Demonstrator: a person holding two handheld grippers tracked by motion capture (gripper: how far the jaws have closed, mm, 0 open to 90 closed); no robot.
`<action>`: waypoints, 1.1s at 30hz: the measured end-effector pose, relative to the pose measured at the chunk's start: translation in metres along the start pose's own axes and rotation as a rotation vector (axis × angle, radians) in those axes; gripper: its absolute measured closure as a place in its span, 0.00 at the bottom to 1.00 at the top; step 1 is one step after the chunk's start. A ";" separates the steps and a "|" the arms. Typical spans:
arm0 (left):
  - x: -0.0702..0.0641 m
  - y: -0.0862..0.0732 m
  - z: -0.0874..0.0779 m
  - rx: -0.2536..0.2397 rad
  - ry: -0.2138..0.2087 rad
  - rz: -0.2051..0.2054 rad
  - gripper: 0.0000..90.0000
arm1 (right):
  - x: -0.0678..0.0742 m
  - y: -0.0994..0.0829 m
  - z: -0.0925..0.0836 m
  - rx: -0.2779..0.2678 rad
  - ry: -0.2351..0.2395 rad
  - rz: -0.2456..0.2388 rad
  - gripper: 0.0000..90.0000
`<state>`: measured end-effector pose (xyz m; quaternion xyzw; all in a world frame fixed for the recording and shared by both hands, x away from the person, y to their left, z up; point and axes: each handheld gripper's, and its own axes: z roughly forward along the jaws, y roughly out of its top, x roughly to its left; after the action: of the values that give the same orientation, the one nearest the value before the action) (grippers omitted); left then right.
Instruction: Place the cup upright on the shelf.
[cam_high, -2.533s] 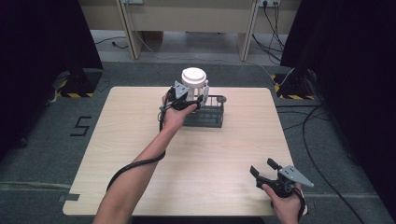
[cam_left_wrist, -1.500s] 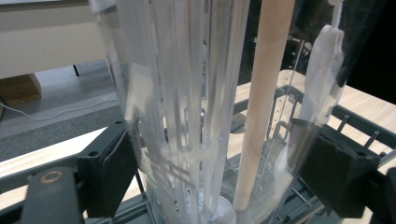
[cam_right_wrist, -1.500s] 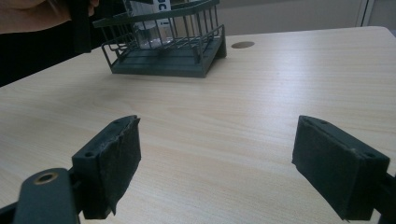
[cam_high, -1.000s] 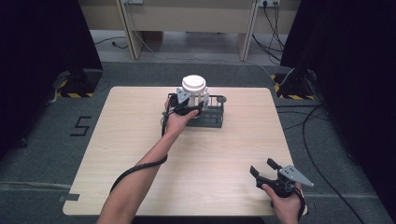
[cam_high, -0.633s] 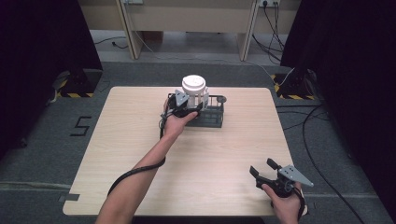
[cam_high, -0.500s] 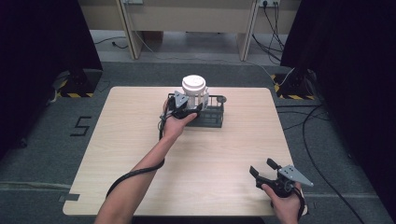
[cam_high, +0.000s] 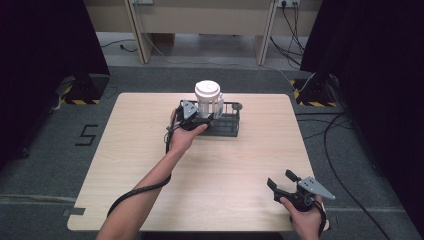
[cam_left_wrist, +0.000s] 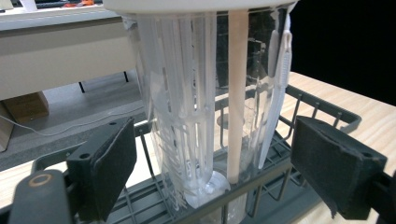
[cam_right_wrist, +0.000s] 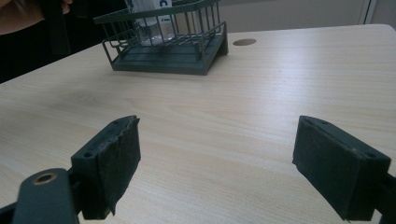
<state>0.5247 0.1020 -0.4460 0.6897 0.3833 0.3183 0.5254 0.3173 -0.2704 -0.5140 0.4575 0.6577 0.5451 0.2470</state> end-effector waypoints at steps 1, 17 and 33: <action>0.000 0.000 -0.002 0.001 -0.001 0.001 0.16 | 0.000 0.000 0.000 0.000 0.000 0.000 0.17; 0.004 -0.007 -0.029 -0.002 -0.025 0.016 0.16 | 0.000 0.000 0.000 0.000 -0.003 0.000 0.17; 0.008 -0.013 -0.062 -0.023 -0.040 0.024 0.16 | 0.001 0.000 0.000 0.000 -0.006 0.000 0.17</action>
<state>0.4738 0.1405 -0.4434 0.6945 0.3609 0.3151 0.5368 0.3169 -0.2700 -0.5139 0.4592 0.6569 0.5438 0.2487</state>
